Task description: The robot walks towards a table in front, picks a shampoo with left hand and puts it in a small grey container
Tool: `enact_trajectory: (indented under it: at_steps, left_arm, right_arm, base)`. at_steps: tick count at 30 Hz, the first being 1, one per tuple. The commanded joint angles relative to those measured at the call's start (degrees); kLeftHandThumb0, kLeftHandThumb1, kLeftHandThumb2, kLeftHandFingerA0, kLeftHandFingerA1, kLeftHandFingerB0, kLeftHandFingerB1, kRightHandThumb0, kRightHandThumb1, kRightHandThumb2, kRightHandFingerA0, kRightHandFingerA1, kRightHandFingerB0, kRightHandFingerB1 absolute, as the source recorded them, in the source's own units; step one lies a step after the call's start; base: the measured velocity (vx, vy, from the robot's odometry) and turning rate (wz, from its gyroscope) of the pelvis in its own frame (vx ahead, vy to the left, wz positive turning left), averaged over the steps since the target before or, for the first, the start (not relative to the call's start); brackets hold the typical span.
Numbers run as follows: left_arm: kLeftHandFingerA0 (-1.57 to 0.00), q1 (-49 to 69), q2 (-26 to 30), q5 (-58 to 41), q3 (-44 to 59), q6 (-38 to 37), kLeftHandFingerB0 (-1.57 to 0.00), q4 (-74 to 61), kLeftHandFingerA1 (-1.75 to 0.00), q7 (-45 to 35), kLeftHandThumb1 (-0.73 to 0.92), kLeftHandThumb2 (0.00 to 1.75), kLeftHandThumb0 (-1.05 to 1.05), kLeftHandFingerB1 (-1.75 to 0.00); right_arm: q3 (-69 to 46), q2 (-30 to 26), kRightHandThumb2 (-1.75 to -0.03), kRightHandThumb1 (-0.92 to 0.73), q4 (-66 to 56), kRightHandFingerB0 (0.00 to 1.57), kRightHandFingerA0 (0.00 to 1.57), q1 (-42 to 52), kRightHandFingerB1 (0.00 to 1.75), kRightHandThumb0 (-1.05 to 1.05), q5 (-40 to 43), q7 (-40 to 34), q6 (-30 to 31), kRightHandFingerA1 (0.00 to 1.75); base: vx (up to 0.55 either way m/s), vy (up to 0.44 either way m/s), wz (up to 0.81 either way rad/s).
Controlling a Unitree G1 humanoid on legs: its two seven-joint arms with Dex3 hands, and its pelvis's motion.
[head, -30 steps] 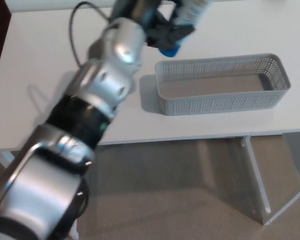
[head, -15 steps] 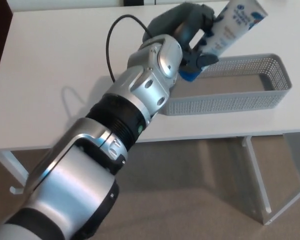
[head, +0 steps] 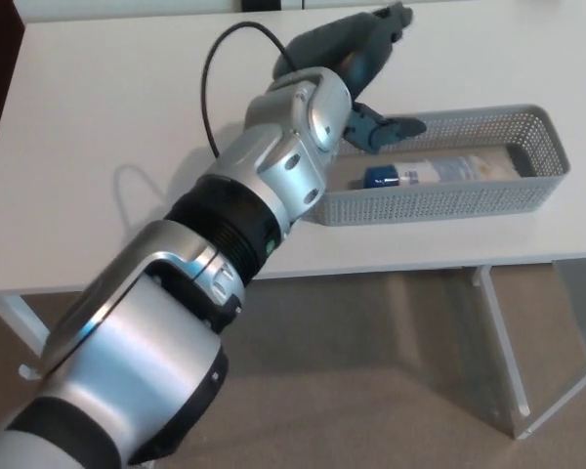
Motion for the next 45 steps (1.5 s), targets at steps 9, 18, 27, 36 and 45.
enact_trajectory:
  at_steps: [9, 18, 27, 36, 45]
  left_arm:
    - [0.0, 0.48, 3.81, 1.52, 1.93, 1.11, 0.0, -4.15, 0.0, -3.04, 0.48, 0.87, -0.85, -0.02]
    - [0.0, 9.3, 18.02, 0.89, 6.73, 3.2, 0.0, -46.74, -0.1, -14.94, 0.47, 0.89, -0.78, -0.12]
    - [0.0, 48.2, 29.08, -20.99, 29.9, 1.11, 0.0, -98.55, -0.49, -27.84, 0.29, 0.87, -0.31, -0.47]
    - [-0.49, 98.08, 19.92, -51.76, 50.9, -18.78, -0.47, -103.11, -0.41, -36.83, 0.51, 0.55, -0.43, -0.37]
    - [-0.69, 122.92, 16.59, -49.68, 52.01, -31.93, -0.61, -78.23, -0.44, -47.74, 0.47, 0.55, -0.41, -0.42]
  right_arm:
    - [0.39, -0.67, -0.63, -0.79, -0.41, 0.36, 0.46, 0.96, 0.34, -0.42, -0.09, 0.7, 0.28, 0.4]
    - [-0.11, -1.49, -0.63, -0.8, -0.29, 0.36, 0.44, 1.7, 0.34, -0.42, 0.31, 1.18, -0.24, 0.39]
    - [0.62, -2.46, -0.64, -0.8, 0.87, 0.37, 0.48, 2.93, 0.35, -0.43, -0.68, 0.66, -0.68, 0.42]
    - [0.8, -1.91, -0.63, -0.78, 2.84, 0.44, 0.59, 2.88, 0.36, -0.4, -1.07, -1.08, 1.41, 0.44]
    - [1.41, -2.17, -0.63, -0.78, 3.44, 0.39, 0.54, 6.53, 0.36, -0.4, -1.59, -2.17, 0.24, 0.43]
  base:
    - [0.0, 0.0, 0.0]
    - [0.0, 0.0, 0.0]
    - [0.0, 0.0, 0.0]
    - [0.0, 0.0, 0.0]
    - [0.0, 0.0, 0.0]
